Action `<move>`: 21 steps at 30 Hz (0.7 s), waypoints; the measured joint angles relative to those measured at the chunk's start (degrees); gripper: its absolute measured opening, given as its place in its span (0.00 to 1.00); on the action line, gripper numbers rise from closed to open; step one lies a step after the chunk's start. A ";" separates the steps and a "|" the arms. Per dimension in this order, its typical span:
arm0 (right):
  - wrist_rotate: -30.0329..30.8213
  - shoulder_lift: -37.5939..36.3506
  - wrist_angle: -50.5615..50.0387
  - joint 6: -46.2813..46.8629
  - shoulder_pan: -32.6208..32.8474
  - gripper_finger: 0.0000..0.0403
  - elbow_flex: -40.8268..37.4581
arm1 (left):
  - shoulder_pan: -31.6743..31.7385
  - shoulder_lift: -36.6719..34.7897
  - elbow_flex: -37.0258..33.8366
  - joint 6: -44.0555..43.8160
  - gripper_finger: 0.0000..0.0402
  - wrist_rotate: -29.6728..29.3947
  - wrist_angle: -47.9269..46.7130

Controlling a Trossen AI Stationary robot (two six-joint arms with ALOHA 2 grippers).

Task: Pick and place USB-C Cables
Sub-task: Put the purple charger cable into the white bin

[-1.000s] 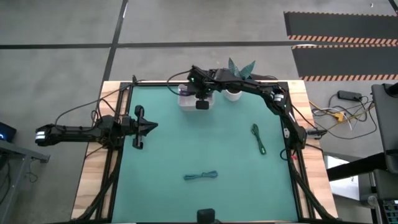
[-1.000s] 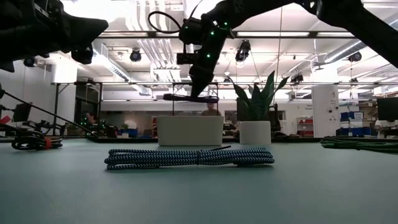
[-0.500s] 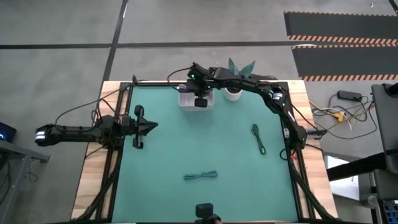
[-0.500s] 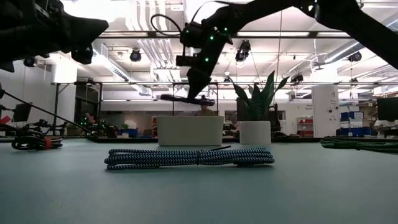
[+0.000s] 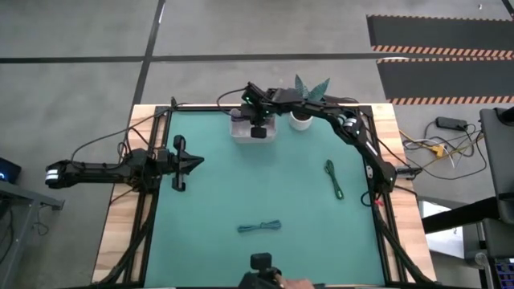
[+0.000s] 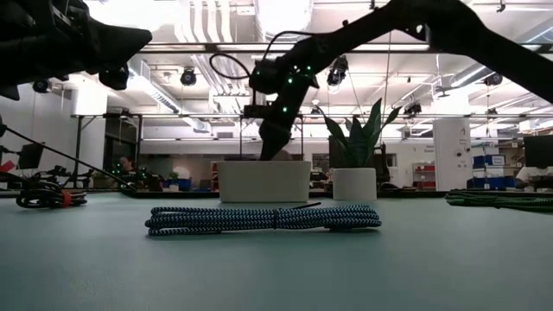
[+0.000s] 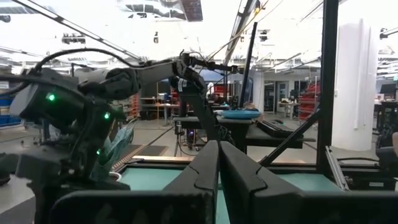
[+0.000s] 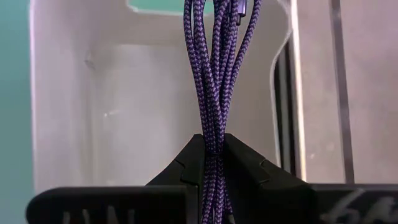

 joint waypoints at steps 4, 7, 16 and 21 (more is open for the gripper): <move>-0.02 0.81 0.08 -0.18 -0.07 0.08 0.00 | 0.00 -0.02 0.00 -0.03 0.00 -0.02 -0.01; -0.05 1.15 0.16 -0.18 -0.16 0.08 0.00 | 0.00 0.04 0.00 -0.03 0.00 -0.02 0.00; -0.07 1.18 0.43 -0.19 -0.16 0.08 0.00 | 0.00 0.33 0.00 -0.05 0.00 -0.07 -0.03; -0.07 1.18 0.41 0.02 -0.16 0.08 0.00 | 0.00 0.66 0.00 -0.08 0.00 -0.07 -0.03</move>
